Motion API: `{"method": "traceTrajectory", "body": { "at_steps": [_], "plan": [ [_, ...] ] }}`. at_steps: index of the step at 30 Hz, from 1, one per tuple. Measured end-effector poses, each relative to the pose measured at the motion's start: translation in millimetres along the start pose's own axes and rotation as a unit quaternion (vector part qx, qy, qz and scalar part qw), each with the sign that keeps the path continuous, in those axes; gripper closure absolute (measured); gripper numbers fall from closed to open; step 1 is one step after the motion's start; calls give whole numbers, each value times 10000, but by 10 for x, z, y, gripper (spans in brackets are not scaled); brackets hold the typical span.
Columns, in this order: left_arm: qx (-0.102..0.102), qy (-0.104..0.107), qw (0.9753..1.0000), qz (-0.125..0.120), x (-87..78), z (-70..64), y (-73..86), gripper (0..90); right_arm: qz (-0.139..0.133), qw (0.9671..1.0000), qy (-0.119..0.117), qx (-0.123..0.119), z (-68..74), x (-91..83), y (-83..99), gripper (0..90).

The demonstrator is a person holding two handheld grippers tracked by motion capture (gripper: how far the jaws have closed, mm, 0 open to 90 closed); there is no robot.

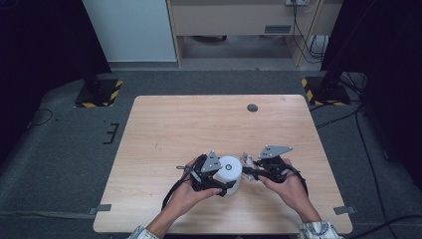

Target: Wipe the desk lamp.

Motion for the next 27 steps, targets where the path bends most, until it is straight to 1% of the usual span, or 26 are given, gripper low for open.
{"method": "traceTrajectory", "body": {
  "at_steps": [1,5,8,9,16,19,23,27],
  "plan": [
    [-2,-1,10000,0,0,0,0,80,29,10000,10,6,1,21,14,698],
    [-5,-2,10000,-8,2,-1,-1,80,283,9995,55,-95,-10,105,94,698],
    [-2,-5,10000,3,1,-1,-1,80,467,9986,161,-200,-10,163,145,698],
    [-3,-4,10000,4,0,0,0,80,519,9983,157,-221,-11,174,157,698],
    [1,-6,10000,7,0,0,0,80,667,9974,167,-200,-23,237,218,698],
    [1,-3,10000,7,0,1,-1,80,667,9975,149,-191,-25,235,219,698],
    [3,9,10000,3,-2,2,1,80,505,9984,149,-193,-8,170,165,698],
    [9,10,10000,8,-3,2,1,80,168,9995,158,-201,36,25,55,698]
  ]
}}
Point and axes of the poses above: each handheld gripper's, and its own axes: x roughly forward along the jaws, y roughly out of its underside, z roughly to its left, the point moved 7 cm from there along x, roughly forward along the jaws, and after that the axes turned 1 degree about -y, right-handed, at the moved point
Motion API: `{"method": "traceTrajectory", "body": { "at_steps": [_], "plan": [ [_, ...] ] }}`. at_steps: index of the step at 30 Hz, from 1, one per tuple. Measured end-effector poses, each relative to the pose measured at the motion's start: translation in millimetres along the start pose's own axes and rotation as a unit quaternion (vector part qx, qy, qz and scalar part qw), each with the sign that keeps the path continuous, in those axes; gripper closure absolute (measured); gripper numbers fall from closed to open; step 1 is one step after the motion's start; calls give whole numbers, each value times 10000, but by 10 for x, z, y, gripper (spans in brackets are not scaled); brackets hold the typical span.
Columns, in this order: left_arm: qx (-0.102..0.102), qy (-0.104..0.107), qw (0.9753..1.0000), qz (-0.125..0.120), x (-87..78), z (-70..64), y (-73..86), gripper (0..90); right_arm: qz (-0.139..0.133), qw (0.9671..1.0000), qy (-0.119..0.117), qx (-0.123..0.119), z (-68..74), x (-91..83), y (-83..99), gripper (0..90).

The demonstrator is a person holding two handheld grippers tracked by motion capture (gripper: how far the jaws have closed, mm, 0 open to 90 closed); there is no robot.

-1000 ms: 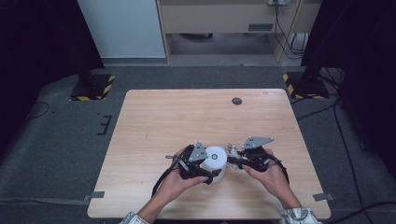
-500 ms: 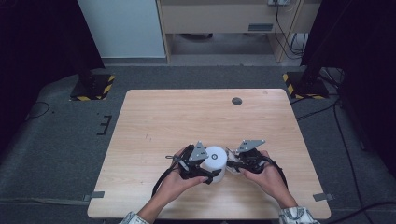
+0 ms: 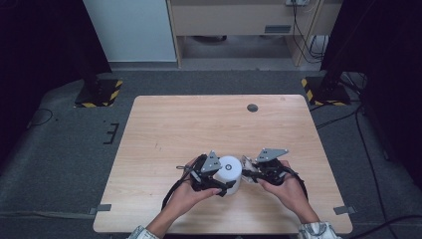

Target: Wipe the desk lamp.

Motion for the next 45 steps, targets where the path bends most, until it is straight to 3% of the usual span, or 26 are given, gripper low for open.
{"method": "traceTrajectory", "body": {
  "at_steps": [5,13,16,24,26,30,37,41,45],
  "plan": [
    [15,1,10000,3,-5,0,2,80,-258,9996,94,-53,66,-157,-65,698],
    [23,14,10000,-7,-3,2,1,80,207,9997,1,-130,157,-58,142,697],
    [31,24,10000,-7,-5,4,2,80,249,9996,-33,-140,188,-28,149,697],
    [47,44,10000,-7,-5,6,3,80,-452,9989,-107,38,254,-273,-8,698],
    [51,45,10000,-7,-4,7,2,80,-393,9991,-145,31,279,-252,16,697],
    [56,54,10000,1,-8,10,4,80,1,9998,-175,-17,319,-92,138,695],
    [58,65,10000,0,-7,15,7,80,490,9985,-223,34,313,104,327,693],
    [54,74,10000,1,-7,16,8,80,467,9987,-186,20,310,100,320,695],
    [49,73,10000,-2,-7,16,8,80,54,9999,-122,-18,304,-42,179,696]
  ]
}}
Point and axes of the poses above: each handheld gripper's, and its own axes: x roughly forward along the jaws, y roughly out of its underside, z roughly to its left, the point moved 7 cm from there along x, roughly forward along the jaws, and after that the axes turned 1 degree about -y, right-handed, at the moved point
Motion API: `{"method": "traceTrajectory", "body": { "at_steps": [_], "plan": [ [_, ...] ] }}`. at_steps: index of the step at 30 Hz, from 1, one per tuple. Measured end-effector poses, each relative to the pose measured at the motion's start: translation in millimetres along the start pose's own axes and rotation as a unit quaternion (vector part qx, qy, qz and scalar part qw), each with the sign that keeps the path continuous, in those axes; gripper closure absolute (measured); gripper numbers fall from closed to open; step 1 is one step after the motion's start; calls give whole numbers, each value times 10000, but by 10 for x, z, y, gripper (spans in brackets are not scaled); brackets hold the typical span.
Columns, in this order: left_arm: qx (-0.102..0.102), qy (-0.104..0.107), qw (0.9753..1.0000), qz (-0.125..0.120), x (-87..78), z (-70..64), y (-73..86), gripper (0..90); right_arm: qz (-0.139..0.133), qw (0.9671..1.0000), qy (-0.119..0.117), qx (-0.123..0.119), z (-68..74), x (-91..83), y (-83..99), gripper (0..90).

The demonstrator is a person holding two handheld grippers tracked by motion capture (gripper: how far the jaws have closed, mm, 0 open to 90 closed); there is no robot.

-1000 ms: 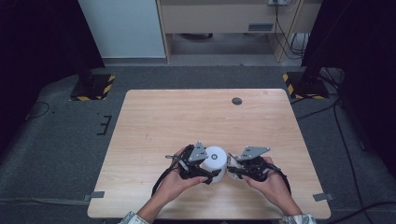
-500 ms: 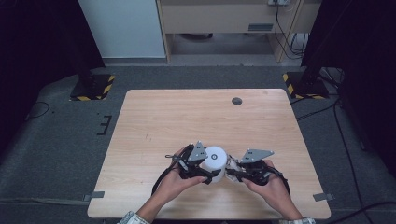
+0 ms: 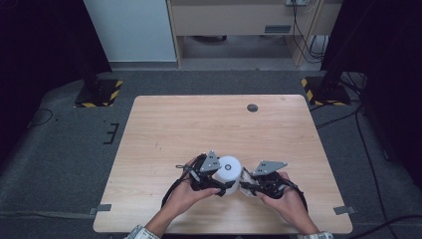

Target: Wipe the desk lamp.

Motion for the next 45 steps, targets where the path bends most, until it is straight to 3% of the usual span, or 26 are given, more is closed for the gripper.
{"method": "traceTrajectory", "body": {
  "at_steps": [4,6,20,24,27,33,35,45],
  "plan": [
    [1,5,10000,-2,1,0,-1,80,-486,9988,19,106,-25,-134,-130,698],
    [5,0,10000,2,1,2,-1,80,-485,9988,8,116,-29,-127,-127,698],
    [-2,-34,10000,21,-3,20,4,80,342,9994,-64,47,-23,182,137,692],
    [4,-28,10000,21,-4,21,4,80,377,9993,-59,37,-10,190,143,694],
    [3,-28,10000,20,-4,20,4,80,282,9996,-47,-8,11,132,96,695],
    [8,-17,10000,22,-3,15,3,80,-427,9990,-48,76,2,-101,-119,696],
    [15,-11,10000,24,-1,12,1,80,-491,9987,-55,87,-2,-121,-133,696],
    [30,-14,10000,36,-2,13,2,80,147,9998,-102,59,13,94,72,691]
  ]
}}
Point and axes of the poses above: each handheld gripper's, and its own axes: x roughly forward along the jaws, y roughly out of its underside, z roughly to its left, the point moved 7 cm from there along x, roughly forward along the jaws, and after that the axes turned 1 degree about -y, right-handed, at the moved point
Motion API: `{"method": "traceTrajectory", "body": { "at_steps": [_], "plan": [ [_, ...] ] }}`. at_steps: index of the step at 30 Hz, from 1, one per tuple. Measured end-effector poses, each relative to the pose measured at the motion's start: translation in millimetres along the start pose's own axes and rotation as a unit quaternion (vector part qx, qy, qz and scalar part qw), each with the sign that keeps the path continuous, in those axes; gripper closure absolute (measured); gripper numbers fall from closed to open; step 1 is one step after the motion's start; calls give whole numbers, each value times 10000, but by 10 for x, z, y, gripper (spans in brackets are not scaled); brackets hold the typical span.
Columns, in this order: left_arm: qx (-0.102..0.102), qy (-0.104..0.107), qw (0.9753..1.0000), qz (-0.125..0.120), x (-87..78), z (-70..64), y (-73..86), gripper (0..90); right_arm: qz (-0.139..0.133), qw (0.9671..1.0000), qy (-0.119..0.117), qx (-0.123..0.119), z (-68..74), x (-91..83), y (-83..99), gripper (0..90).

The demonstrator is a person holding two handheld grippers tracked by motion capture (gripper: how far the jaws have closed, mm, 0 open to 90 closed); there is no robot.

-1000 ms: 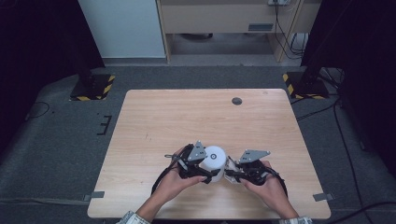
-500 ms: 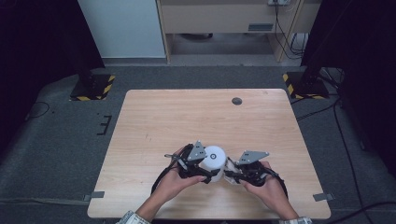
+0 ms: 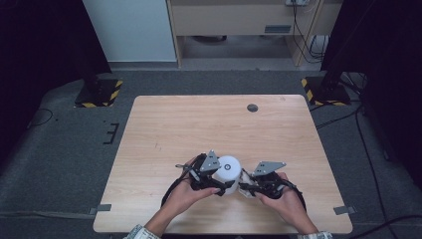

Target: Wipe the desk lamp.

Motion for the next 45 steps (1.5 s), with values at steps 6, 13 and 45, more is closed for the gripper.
{"method": "traceTrajectory", "body": {
  "at_steps": [6,13,45],
  "plan": [
    [-12,15,10000,-1,2,2,2,80,184,9998,49,-23,-2,61,53,693],
    [1,20,10000,7,-3,2,4,80,-324,9994,44,-99,60,-158,-117,694],
    [-6,25,10000,30,-17,22,12,80,-401,9986,-253,-223,248,-170,-129,697]
  ]
}}
Point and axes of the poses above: each handheld gripper's, and its own axes: x roughly forward along the jaws, y roughly out of its underside, z roughly to its left, the point moved 7 cm from there along x, roughly forward along the jaws, and after that the axes turned 1 degree about -y, right-handed, at the moved point
